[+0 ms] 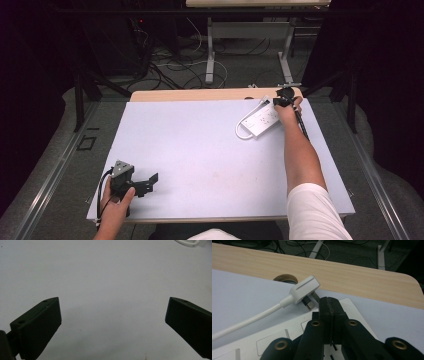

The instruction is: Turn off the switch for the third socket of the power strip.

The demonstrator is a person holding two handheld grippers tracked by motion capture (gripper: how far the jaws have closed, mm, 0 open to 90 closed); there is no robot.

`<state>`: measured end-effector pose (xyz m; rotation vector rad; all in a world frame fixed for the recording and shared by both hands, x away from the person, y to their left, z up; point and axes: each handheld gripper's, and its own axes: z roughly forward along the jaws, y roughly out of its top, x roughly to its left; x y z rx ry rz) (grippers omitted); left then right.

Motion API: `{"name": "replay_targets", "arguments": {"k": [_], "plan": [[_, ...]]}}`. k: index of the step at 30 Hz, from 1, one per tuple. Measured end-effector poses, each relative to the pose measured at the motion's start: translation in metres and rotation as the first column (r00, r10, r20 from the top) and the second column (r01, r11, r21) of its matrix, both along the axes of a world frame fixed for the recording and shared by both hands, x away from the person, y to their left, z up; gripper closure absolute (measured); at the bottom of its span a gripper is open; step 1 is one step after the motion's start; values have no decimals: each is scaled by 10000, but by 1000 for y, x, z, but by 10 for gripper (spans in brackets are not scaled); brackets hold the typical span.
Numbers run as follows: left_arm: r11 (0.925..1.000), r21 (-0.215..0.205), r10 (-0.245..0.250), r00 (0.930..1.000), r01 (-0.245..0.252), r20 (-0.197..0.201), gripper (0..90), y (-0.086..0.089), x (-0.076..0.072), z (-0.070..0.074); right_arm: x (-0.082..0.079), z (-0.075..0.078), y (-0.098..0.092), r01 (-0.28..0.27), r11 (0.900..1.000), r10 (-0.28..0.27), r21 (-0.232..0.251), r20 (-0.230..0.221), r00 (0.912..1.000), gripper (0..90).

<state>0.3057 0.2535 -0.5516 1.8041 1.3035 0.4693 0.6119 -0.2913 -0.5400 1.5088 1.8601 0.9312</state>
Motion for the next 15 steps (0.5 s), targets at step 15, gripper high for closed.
{"name": "replay_targets", "arguments": {"k": [15], "plan": [[10000,1,-47,10000,47,11,4,0,-1,0,0,-2,2,158,9998,-158,117,-40,9999,879]]}}
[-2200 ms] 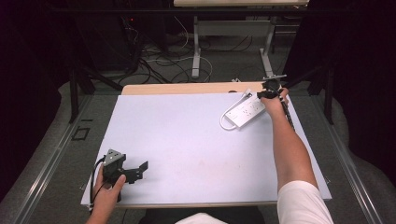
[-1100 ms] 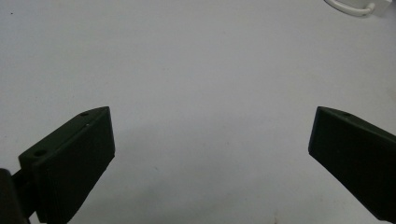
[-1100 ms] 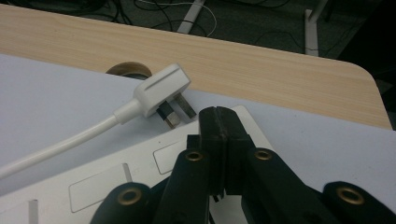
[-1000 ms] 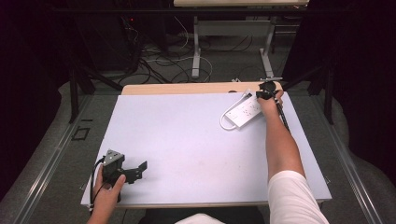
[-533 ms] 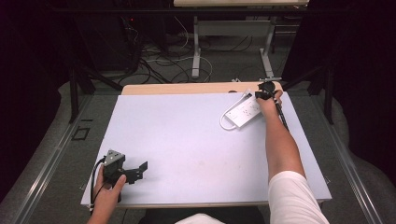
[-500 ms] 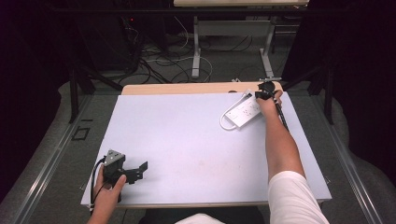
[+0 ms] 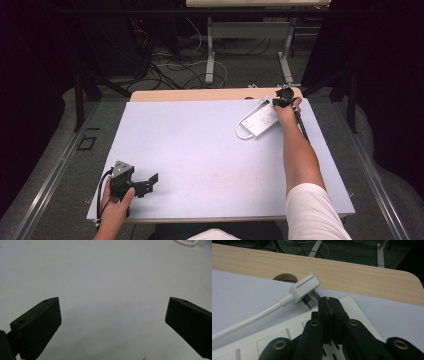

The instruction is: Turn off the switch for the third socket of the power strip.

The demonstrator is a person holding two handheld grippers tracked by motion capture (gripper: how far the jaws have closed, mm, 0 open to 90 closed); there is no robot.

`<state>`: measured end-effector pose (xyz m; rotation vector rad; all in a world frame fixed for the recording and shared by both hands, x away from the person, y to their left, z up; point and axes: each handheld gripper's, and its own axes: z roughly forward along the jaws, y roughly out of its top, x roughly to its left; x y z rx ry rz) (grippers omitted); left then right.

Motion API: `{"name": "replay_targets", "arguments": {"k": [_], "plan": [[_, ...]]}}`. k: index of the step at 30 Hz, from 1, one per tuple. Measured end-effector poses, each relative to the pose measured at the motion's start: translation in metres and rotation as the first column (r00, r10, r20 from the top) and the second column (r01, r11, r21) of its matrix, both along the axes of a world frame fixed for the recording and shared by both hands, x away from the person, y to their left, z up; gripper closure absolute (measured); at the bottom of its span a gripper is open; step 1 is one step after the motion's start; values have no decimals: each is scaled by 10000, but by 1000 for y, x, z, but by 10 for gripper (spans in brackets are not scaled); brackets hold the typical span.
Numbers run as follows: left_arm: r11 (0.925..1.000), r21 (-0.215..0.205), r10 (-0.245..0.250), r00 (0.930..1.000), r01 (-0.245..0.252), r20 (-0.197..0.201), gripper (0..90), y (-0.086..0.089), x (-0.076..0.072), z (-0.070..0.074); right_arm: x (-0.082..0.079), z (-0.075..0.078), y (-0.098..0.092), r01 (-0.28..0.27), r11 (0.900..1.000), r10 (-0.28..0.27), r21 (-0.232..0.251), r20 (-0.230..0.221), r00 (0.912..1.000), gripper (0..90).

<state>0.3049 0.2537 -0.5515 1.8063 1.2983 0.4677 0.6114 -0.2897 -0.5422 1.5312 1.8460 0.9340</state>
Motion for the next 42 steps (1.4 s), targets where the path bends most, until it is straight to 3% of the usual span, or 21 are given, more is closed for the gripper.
{"name": "replay_targets", "arguments": {"k": [3,20,28,32,36,42], "plan": [[10000,19,-21,10000,21,21,4,0,0,0,-1,1,-1,91,9996,-88,258,-86,9999,851],[9994,95,-329,9995,329,26,4,-3,1,1,-7,15,-1,250,9997,-249,28,-111,9996,695],[9992,-69,-397,9992,398,15,4,-4,2,1,-11,23,-2,328,9995,-328,8,-129,9994,619],[9987,-63,-512,9987,512,-12,4,-5,3,1,-13,28,-2,342,9994,-342,-7,-35,9994,581],[9983,-120,-563,9984,563,16,4,-6,3,2,-13,36,0,441,9990,-441,-17,-304,9986,515],[9967,-271,-768,9970,770,100,4,-5,4,4,-18,48,11,230,9997,-231,-103,-47,9997,437]]}}
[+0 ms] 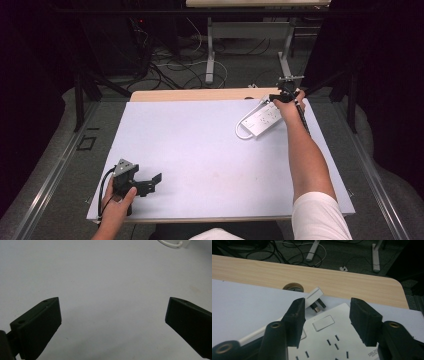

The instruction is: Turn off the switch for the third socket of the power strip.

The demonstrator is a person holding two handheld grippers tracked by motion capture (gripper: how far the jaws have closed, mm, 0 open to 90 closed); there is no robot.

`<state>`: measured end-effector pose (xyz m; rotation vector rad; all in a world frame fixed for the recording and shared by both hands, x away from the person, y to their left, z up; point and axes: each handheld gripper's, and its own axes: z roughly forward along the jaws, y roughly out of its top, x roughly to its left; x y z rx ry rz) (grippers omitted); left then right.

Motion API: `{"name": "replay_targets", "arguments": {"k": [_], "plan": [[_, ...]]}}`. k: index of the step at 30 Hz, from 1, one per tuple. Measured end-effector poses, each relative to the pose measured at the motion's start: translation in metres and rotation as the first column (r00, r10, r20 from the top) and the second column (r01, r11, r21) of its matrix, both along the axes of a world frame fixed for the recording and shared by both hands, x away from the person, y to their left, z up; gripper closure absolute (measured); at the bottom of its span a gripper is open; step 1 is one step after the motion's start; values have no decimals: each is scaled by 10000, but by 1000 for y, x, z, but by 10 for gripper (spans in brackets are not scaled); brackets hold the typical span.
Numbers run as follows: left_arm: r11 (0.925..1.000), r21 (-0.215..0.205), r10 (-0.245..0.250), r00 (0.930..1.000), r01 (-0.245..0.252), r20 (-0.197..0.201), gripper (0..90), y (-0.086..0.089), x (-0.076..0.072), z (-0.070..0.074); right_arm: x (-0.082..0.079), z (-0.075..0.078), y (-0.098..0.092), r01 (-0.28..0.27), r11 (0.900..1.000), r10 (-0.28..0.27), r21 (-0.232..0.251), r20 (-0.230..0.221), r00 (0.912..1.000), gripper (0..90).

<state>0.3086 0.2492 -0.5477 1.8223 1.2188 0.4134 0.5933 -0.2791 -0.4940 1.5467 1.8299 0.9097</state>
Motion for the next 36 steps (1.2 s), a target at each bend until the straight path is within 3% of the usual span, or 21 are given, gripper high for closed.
{"name": "replay_targets", "arguments": {"k": [4,11,16,24,32,36], "plan": [[10000,-37,31,10000,-30,34,4,2,-1,2,-6,8,6,-67,10000,67,9,115,9999,369],[9999,-139,59,9998,-57,174,4,3,-2,5,-18,19,14,-329,9982,326,-495,-64,9994,276],[9999,-95,70,9998,-68,212,4,2,-1,6,-25,26,20,-498,9981,500,-355,63,9987,219],[9998,-129,129,9997,-126,213,4,1,-1,5,-35,34,30,-1196,9921,1204,-381,208,9925,143],[9999,-66,131,9998,-130,172,4,-1,-2,5,-48,47,35,-1742,9841,1755,-342,392,9837,3],[9999,-22,167,9997,-167,181,4,-1,-2,5,-54,51,35,-1961,9799,1974,-357,373,9796,0]]}}
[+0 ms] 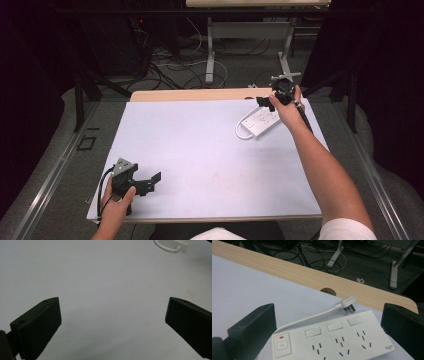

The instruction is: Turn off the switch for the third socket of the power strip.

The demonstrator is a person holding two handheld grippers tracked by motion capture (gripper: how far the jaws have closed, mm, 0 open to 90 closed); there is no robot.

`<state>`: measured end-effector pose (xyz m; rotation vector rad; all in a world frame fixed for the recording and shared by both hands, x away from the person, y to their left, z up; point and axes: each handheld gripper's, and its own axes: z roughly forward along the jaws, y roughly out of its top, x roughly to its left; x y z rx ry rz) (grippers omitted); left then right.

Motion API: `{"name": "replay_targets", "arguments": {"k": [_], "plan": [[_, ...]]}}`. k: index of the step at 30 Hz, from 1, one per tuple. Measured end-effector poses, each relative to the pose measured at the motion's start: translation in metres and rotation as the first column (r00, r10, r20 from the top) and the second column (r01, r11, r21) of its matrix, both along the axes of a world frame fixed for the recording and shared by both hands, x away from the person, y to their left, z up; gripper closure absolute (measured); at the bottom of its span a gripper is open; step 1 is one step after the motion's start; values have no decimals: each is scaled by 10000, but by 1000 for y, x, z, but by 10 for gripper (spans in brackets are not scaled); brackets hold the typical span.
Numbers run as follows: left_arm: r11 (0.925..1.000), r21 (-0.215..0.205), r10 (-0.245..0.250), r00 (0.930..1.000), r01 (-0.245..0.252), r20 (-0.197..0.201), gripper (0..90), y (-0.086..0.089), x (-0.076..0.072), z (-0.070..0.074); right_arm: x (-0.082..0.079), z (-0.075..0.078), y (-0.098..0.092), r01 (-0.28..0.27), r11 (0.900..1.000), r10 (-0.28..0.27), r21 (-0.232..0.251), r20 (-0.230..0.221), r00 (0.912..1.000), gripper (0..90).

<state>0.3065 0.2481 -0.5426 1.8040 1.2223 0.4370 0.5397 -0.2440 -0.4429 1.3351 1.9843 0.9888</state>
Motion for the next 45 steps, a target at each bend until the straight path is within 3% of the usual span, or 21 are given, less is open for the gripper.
{"name": "replay_targets", "arguments": {"k": [9,19,31,36,39,45], "plan": [[10000,21,54,10000,-54,-24,4,-1,0,-1,-17,10,5,-556,9984,556,-22,-9,9985,0],[10000,33,84,10000,-84,-17,4,0,0,-1,-46,14,7,-1040,9941,1037,300,106,9945,0],[10000,45,57,10000,-57,2,4,0,-1,0,-94,25,10,-1874,9815,1860,395,372,9818,5],[10000,37,77,10000,-78,23,4,-1,-1,0,-115,24,12,-2118,9768,2102,303,478,9765,8],[10000,32,62,10000,-62,42,4,-2,-1,0,-127,22,11,-2247,9728,2221,567,477,9738,11],[10000,51,63,10000,-63,64,4,-2,-1,0,-150,15,9,-2426,9684,2390,588,613,9691,15]]}}
